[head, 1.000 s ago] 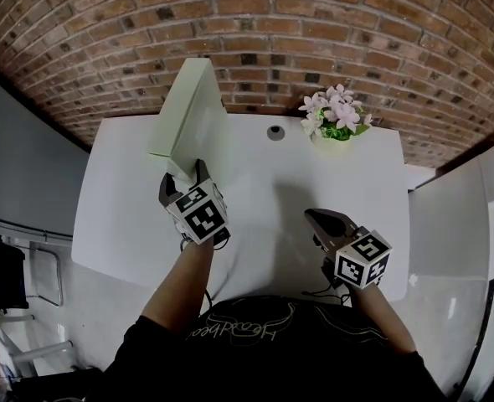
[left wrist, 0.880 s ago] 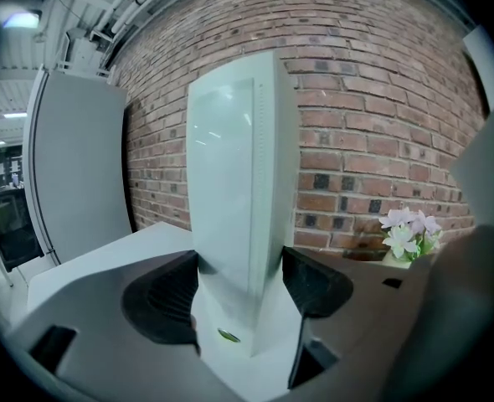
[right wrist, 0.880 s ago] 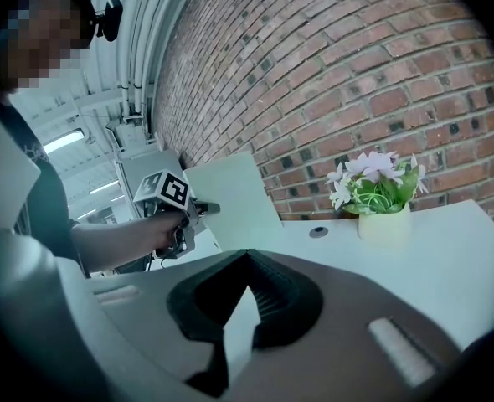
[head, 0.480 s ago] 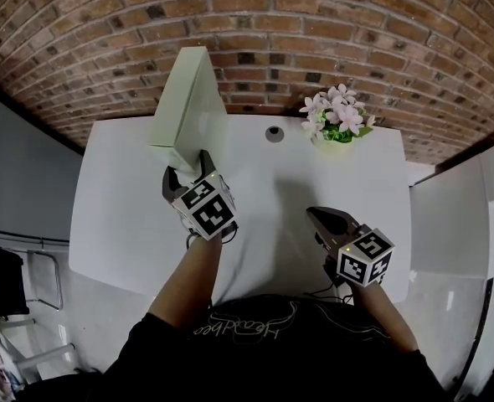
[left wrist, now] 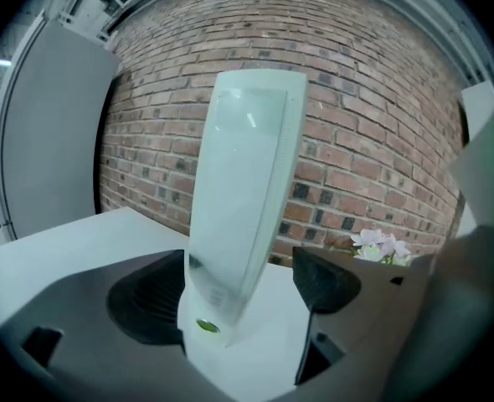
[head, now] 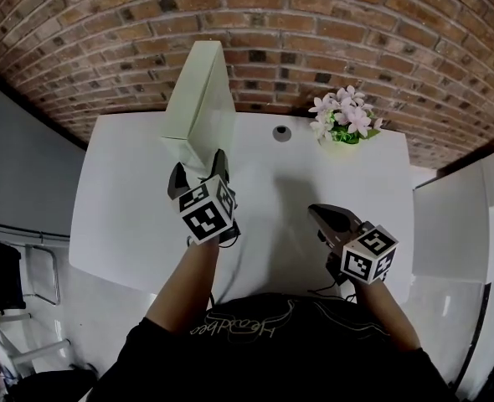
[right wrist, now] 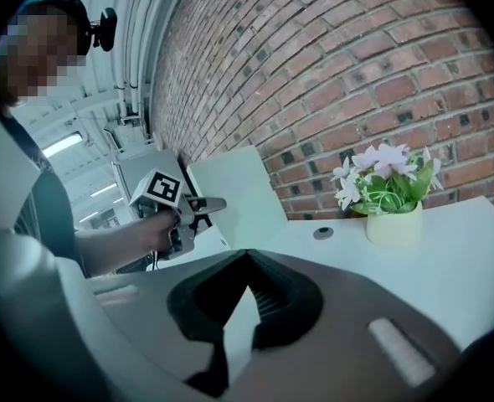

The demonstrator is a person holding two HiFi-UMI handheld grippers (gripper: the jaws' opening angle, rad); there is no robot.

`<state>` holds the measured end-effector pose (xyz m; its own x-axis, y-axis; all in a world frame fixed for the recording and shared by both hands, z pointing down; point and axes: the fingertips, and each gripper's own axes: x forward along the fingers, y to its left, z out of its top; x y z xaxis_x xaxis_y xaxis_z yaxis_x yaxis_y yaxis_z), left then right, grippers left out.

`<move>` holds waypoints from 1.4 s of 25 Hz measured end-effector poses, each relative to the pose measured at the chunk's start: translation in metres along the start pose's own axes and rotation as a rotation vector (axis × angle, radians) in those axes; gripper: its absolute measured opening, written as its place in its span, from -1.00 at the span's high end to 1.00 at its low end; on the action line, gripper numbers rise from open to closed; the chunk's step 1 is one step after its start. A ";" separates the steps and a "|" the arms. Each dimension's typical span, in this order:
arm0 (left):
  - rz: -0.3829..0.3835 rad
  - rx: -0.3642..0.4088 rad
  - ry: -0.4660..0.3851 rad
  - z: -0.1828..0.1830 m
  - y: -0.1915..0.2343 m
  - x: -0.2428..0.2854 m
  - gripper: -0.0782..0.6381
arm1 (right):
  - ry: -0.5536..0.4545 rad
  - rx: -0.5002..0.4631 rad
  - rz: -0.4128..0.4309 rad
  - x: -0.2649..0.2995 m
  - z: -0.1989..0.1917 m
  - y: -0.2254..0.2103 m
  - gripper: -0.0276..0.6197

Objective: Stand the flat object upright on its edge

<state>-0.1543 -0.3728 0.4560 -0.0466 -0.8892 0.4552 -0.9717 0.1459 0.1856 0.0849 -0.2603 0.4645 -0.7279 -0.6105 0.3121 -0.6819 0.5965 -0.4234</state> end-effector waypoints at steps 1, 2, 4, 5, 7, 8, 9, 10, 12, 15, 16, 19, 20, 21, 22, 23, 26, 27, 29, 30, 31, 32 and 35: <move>-0.014 -0.007 0.006 -0.002 0.002 -0.003 -0.29 | -0.010 0.002 0.006 -0.002 0.004 0.001 0.90; -0.024 -0.011 0.010 -0.004 0.005 -0.007 -0.29 | -0.021 0.002 0.013 -0.004 0.007 0.003 0.90; -0.041 -0.020 0.018 -0.007 0.011 -0.019 -0.29 | -0.040 -0.004 0.026 -0.011 0.014 0.009 0.90; -0.053 -0.026 0.024 -0.009 0.013 -0.026 -0.29 | -0.049 -0.008 0.035 -0.015 0.017 0.012 0.90; -0.093 -0.039 0.034 -0.014 0.014 -0.043 -0.29 | -0.066 -0.010 0.059 -0.024 0.022 0.019 0.90; -0.127 -0.044 0.038 -0.016 0.011 -0.052 -0.29 | -0.073 -0.010 0.072 -0.029 0.025 0.023 0.90; -0.172 -0.048 0.041 -0.018 0.007 -0.062 -0.29 | -0.080 -0.011 0.086 -0.033 0.027 0.027 0.90; -0.226 -0.052 0.043 -0.020 0.001 -0.074 -0.29 | -0.087 -0.014 0.100 -0.037 0.029 0.033 0.90; -0.338 -0.058 0.052 -0.023 -0.014 -0.099 -0.28 | -0.100 -0.026 0.130 -0.046 0.034 0.048 0.90; -0.476 -0.060 0.065 -0.028 -0.037 -0.142 -0.06 | -0.137 -0.064 0.168 -0.064 0.041 0.074 0.90; -0.521 -0.063 0.063 -0.029 -0.045 -0.157 0.02 | -0.154 -0.077 0.176 -0.070 0.044 0.082 0.90; -0.655 -0.065 0.043 -0.030 -0.069 -0.203 0.19 | -0.186 -0.078 0.218 -0.089 0.045 0.107 0.90; -0.692 -0.055 0.039 -0.031 -0.077 -0.217 0.25 | -0.193 -0.069 0.235 -0.095 0.045 0.115 0.90; -0.723 -0.042 0.035 -0.032 -0.084 -0.231 0.35 | -0.199 -0.063 0.251 -0.100 0.043 0.123 0.90; -0.747 -0.029 0.031 -0.034 -0.090 -0.244 0.42 | -0.205 -0.057 0.265 -0.106 0.042 0.130 0.90; -0.768 -0.021 0.027 -0.037 -0.094 -0.255 0.49 | -0.210 -0.051 0.280 -0.111 0.039 0.137 0.90; -0.829 -0.026 0.030 -0.047 -0.103 -0.287 0.77 | -0.223 -0.026 0.322 -0.129 0.031 0.157 0.90; -0.846 -0.027 0.031 -0.049 -0.106 -0.297 0.77 | -0.226 -0.021 0.334 -0.135 0.028 0.164 0.90; -0.868 -0.017 0.025 -0.054 -0.109 -0.316 0.77 | -0.228 -0.023 0.350 -0.147 0.023 0.176 0.90; -0.877 -0.009 0.019 -0.056 -0.111 -0.325 0.77 | -0.228 -0.026 0.358 -0.152 0.020 0.182 0.90; -0.886 0.000 0.012 -0.058 -0.113 -0.333 0.77 | -0.228 -0.031 0.365 -0.158 0.018 0.187 0.90; -0.895 0.008 0.006 -0.059 -0.116 -0.342 0.77 | -0.228 -0.036 0.371 -0.163 0.016 0.191 0.90; -0.917 0.030 -0.014 -0.063 -0.122 -0.363 0.77 | -0.230 -0.053 0.377 -0.177 0.009 0.201 0.90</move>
<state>-0.0037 -0.0407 0.3232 0.7433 -0.6562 0.1305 -0.6350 -0.6305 0.4463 0.0769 -0.0371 0.3163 -0.8956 -0.4414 -0.0558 -0.3787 0.8222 -0.4248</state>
